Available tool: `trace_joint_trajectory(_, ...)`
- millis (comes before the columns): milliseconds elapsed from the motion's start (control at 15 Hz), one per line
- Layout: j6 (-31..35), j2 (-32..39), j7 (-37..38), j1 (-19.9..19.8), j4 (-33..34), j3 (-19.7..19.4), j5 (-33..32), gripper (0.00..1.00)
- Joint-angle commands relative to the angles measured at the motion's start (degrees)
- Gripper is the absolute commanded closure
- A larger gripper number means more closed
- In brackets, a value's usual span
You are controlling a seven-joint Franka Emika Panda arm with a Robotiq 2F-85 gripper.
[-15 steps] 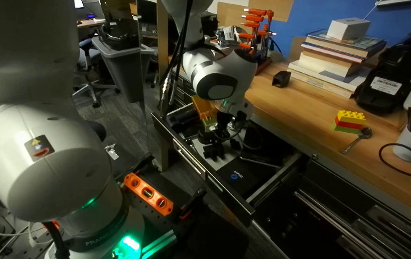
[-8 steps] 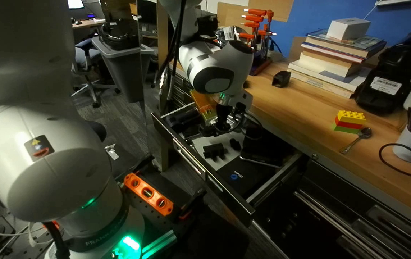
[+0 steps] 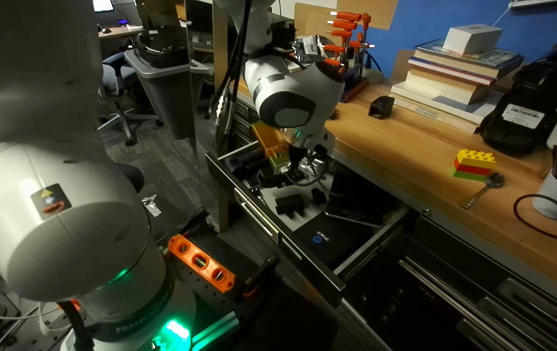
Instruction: Put the black objects inside the drawer and close it
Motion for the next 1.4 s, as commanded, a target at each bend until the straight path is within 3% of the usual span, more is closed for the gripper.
trace_joint_trajectory(0, -0.9, 1.2, -0.9, -0.1, 0.7, -0.8, 0.9, 0.75)
trace_joint_trajectory(667, 0.5, 5.5, 1.8, 0.1, 1.3, -2.7, -0.7, 0.75)
trace_joint_trajectory(733, 1.1, 5.5, 2.4, 0.5, 1.2, -2.9, -1.0, 0.25)
trace_joint_trajectory(800, 1.8, 5.3, 2.9, 0.7, 1.0, -3.0, -1.2, 0.24)
trace_joint_trajectory(1067, 5.9, 3.9, 5.7, 1.1, -0.1, -3.8, -2.7, 0.00)
trace_joint_trajectory(1333, 9.6, 0.3, 10.9, 2.5, -1.0, -5.7, -8.3, 0.00)
